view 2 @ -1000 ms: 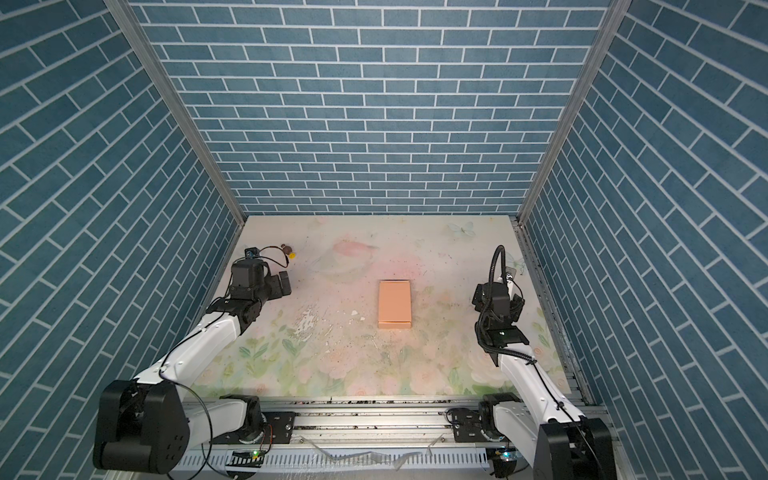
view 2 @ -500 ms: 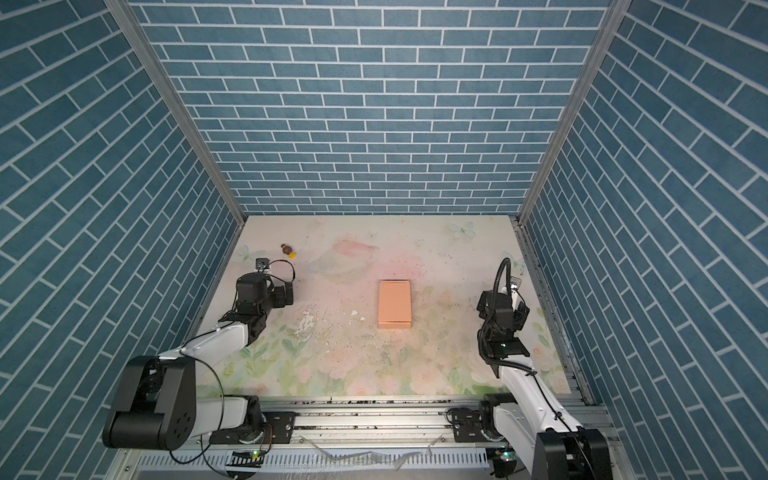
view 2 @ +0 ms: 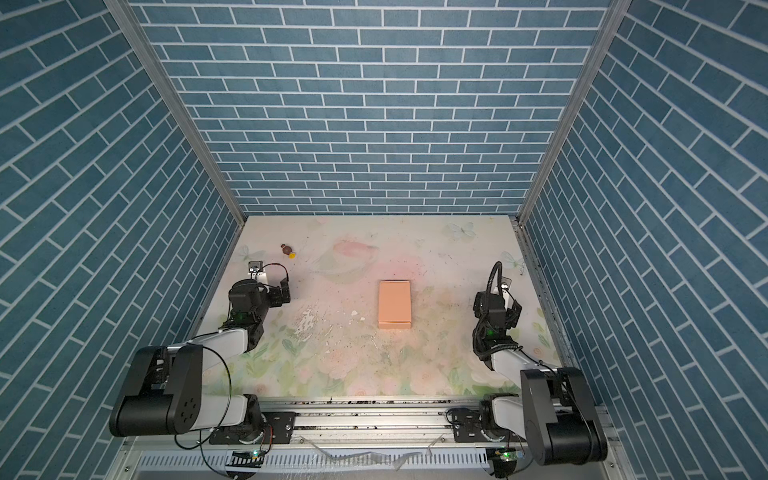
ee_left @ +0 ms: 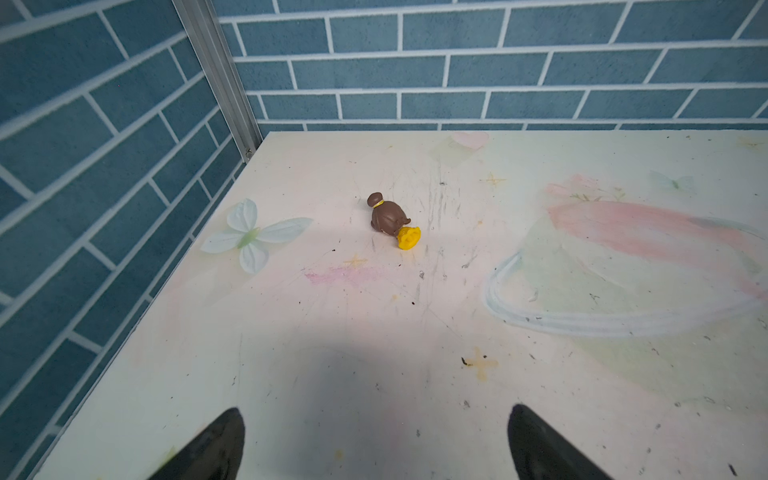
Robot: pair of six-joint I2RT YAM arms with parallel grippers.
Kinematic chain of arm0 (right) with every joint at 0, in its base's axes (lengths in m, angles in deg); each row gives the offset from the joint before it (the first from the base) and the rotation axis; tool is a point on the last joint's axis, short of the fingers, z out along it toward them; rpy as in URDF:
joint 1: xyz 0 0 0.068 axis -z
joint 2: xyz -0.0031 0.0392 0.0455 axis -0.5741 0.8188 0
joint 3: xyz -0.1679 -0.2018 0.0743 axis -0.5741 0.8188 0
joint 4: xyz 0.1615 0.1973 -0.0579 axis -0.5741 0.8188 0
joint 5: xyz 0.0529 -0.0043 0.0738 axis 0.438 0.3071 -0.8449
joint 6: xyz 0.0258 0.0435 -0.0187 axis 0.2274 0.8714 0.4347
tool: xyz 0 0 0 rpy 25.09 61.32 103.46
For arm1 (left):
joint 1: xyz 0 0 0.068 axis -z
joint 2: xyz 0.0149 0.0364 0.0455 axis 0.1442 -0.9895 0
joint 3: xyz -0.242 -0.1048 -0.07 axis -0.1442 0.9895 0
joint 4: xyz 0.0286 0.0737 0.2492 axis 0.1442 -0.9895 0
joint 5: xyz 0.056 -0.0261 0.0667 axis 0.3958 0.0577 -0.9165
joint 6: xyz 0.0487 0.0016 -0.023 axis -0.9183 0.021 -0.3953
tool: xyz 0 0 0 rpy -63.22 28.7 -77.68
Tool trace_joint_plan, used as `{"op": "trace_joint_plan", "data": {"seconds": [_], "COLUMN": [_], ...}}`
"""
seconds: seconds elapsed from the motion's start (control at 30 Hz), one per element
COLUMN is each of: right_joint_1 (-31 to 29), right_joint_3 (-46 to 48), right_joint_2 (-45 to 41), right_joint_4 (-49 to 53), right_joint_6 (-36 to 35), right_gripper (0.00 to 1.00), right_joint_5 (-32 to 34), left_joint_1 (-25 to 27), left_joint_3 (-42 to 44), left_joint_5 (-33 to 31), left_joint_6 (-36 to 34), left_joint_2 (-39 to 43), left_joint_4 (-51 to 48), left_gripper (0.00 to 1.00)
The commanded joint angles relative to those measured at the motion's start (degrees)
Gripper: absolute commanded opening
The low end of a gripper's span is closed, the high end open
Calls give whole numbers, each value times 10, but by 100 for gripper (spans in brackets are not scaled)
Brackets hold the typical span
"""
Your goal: Fold the paper box
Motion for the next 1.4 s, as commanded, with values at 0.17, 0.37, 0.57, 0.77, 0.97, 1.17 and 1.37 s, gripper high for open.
{"op": "trace_joint_plan", "data": {"seconds": [0.17, 0.37, 0.57, 0.77, 0.97, 1.17, 1.37], "right_joint_1": [18, 33, 26, 86, 86, 86, 86], "right_joint_3": [-19, 48, 16, -77, -74, -71, -77], "right_joint_2": [47, 143, 197, 169, 171, 169, 168], "right_joint_4": [-100, -334, -336, -105, -112, -117, -104], "right_joint_6": [-50, -83, -105, -57, -58, -59, -75], "right_gripper": [87, 88, 86, 97, 99, 99, 99], "right_joint_5": [-14, -96, -126, -222, -221, -224, -277], "left_joint_1": [-14, -5, 33, 32, 32, 32, 32], "left_joint_3": [44, 2, -12, -12, -11, -11, -11], "left_joint_5": [63, 50, -17, -16, -16, -16, -16], "left_joint_6": [-16, -22, -44, -44, -44, -44, -44], "left_joint_2": [-81, -87, -89, -88, -87, -88, -87], "left_joint_4": [179, 106, 83, 83, 86, 86, 86], "left_gripper": [100, 99, 100, 100, 100, 100, 99]}}
